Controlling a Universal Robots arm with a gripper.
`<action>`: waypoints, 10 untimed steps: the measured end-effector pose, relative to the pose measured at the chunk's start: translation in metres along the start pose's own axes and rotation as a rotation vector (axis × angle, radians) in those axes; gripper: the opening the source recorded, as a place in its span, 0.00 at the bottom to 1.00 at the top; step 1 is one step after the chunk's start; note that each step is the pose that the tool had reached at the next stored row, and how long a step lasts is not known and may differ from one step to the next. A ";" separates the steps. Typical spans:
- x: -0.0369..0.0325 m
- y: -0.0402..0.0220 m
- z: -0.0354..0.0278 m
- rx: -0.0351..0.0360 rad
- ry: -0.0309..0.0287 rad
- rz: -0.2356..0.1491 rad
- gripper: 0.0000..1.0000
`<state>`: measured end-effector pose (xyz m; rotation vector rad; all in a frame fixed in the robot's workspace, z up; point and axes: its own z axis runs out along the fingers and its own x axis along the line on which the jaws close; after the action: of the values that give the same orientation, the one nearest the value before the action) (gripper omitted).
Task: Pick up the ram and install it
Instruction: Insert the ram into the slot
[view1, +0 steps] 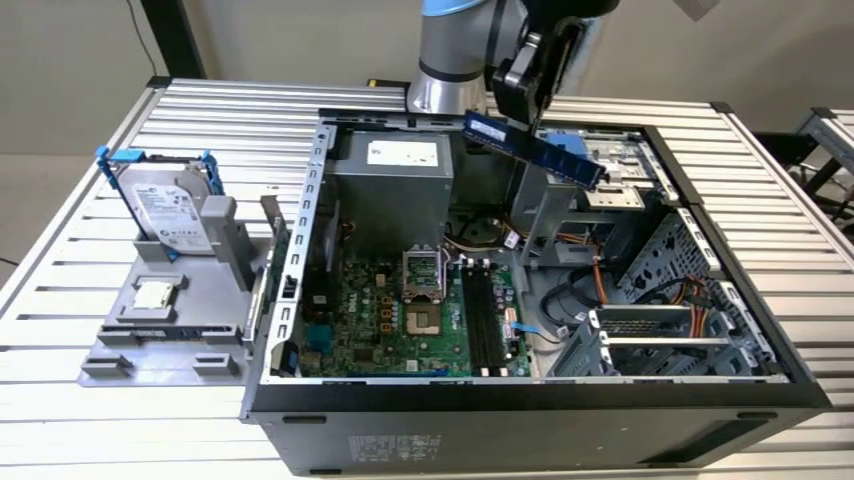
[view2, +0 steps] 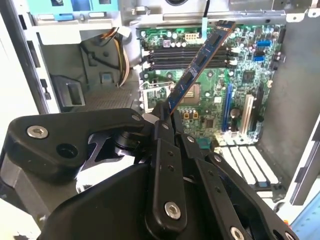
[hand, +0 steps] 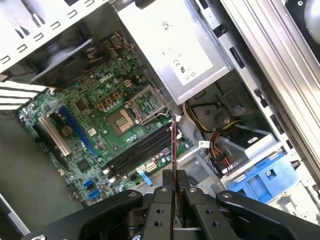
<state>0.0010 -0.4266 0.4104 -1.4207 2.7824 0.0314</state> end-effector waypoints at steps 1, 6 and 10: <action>0.0000 0.0000 0.0000 0.0003 -0.0002 0.012 0.00; 0.0000 0.0000 0.0000 0.0017 -0.0007 0.068 0.00; 0.0000 0.0000 0.0000 0.0028 -0.0012 0.113 0.00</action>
<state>0.0010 -0.4267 0.4105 -1.2610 2.8571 0.0298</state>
